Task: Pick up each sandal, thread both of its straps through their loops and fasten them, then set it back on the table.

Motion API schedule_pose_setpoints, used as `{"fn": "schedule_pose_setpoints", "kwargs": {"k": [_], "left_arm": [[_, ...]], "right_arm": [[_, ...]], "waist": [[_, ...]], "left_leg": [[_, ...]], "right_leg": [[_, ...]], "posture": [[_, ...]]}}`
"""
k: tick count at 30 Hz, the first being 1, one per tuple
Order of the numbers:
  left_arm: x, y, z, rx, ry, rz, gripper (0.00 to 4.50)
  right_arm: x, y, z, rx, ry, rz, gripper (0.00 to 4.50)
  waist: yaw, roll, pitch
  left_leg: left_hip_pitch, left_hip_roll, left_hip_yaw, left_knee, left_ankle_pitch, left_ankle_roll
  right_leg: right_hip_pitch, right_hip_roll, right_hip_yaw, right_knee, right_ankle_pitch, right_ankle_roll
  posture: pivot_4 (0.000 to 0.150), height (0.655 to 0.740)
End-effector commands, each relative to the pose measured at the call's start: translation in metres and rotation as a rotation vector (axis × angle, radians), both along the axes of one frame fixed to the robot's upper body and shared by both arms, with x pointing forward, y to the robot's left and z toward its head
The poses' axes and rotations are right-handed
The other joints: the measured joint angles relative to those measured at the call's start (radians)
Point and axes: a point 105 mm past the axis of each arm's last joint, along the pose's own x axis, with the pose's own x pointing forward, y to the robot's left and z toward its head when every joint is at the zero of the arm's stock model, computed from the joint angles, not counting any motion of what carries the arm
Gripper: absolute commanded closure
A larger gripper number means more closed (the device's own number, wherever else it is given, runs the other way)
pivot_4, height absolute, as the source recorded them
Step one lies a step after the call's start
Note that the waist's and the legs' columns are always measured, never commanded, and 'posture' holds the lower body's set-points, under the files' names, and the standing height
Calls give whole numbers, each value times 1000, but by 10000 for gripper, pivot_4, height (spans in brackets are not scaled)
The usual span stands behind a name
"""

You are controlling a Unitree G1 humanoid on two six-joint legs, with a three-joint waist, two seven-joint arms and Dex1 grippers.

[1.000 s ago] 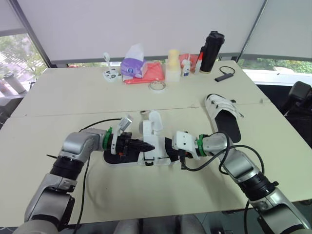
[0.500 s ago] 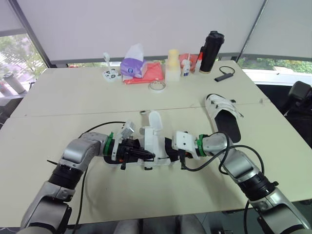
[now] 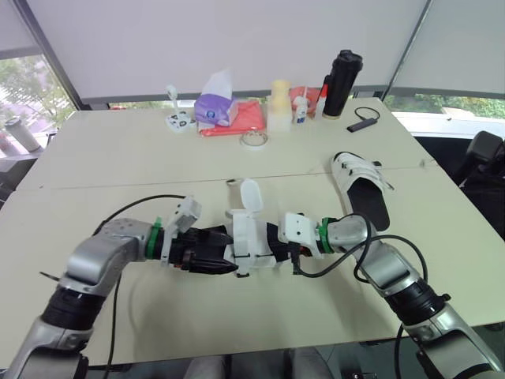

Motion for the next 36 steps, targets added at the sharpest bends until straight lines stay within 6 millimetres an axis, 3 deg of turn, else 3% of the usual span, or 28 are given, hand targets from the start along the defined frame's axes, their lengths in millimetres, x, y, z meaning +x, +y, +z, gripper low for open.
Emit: {"fn": "schedule_pose_setpoints", "kwargs": {"k": [1,4,8,16,28,36], "left_arm": [[-13,7,12,-17,1,4,7250],[-18,12,12,-12,19,23,7250],[-29,16,-10,27,62,47,7250],[-21,1,-48,2,67,127,7250],[-8,-18,-59,-53,19,181,7250],[-10,-31,-62,-77,36,164,7250]], "right_arm": [[-4,-10,-30,-80,86,-38,45000],[-4,-10,-30,-80,86,-36,45000],[-3,-9,-29,-82,82,-32,45000],[-3,-10,-28,-85,85,-30,45000],[-4,-12,-28,-84,87,-40,45000],[-5,-12,-27,-84,85,-42,45000]], "waist": [[0,0,0],[2,0,0],[-1,0,0],[3,0,-1],[6,0,-1],[7,0,-2]], "left_leg": [[0,0,0,-1,0,0],[0,0,0,-2,0,0],[1,1,2,-3,0,0],[1,2,3,-4,0,0],[1,2,3,-4,0,0],[1,1,3,-4,0,0]], "right_leg": [[0,0,0,-1,0,0],[-3,0,0,-1,0,0],[-2,0,0,-2,1,-1],[-4,0,0,-4,2,-3],[-3,0,0,-4,2,-3],[-2,0,0,-4,2,-4]], "posture": [[1500,7296],[1500,7296],[1500,7296],[1500,7296],[1500,7296],[1500,7296]]}}
